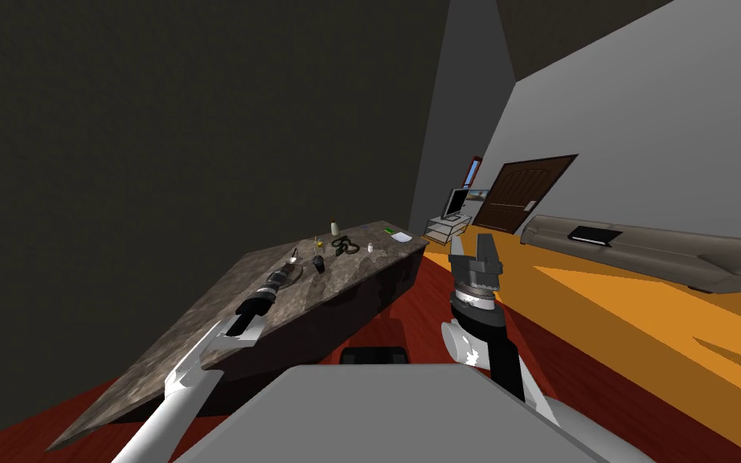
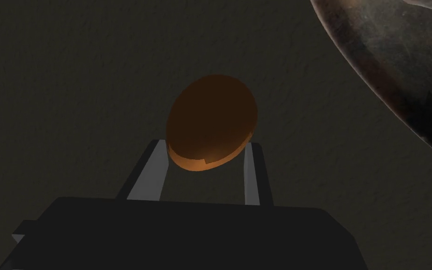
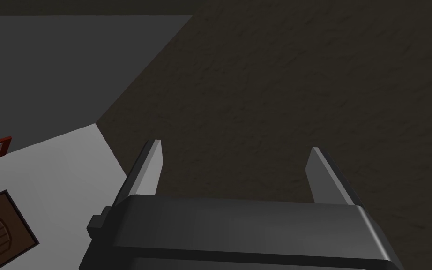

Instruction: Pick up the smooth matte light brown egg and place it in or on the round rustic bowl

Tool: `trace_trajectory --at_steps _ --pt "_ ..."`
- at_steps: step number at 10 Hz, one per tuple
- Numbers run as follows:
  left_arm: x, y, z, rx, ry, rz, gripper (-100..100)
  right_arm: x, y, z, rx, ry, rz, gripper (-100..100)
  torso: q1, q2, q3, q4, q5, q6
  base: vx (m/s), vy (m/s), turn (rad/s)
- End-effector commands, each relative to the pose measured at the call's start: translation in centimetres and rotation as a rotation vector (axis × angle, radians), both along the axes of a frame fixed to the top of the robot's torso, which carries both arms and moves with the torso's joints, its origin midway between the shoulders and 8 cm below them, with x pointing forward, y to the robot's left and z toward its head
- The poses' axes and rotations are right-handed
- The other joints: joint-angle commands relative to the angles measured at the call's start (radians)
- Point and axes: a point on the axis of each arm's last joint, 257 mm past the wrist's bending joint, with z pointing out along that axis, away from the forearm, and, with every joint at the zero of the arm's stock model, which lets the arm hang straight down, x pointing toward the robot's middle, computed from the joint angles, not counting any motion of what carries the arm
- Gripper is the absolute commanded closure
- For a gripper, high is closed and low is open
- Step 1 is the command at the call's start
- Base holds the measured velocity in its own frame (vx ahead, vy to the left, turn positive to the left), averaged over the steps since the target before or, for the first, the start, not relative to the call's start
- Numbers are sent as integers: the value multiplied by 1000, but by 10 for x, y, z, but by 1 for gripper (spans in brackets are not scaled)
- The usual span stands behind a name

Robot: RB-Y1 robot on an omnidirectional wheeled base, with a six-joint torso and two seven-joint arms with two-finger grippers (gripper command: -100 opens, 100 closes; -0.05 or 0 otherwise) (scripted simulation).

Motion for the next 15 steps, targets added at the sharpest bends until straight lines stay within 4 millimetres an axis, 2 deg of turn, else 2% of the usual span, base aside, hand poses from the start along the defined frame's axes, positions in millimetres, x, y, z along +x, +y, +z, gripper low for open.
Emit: trace_trajectory --at_steps 1,7,9,10,14,15 --pt "6 -2 -3 27 -5 -11 100 0 0 0 0 0 0 0 0 0 0 0 0 0 -30 145 -57" --pt "12 -11 -27 151 33 -45 100 0 0 0 0 0 0 0 2 -4 -2 -1 1 0 -3 144 -53" --pt "13 -12 -27 159 33 -47 100 0 0 0 0 0 0 0 0 -4 -2 -1 0 0 -2 95 -56" --pt "13 -12 -27 166 33 -50 -100 0 0 0 0 0 0 0 -5 -3 -2 -1 -1 0 1 13 2" --pt "13 -12 -27 165 33 -49 -100 0 0 0 0 0 0 0 -11 -3 -2 -1 -2 0 0 1 0" --pt "13 -12 -27 165 33 -49 0 0 0 0 0 0 0 0 -11 -3 -2 -1 -2 0 0 0 0"
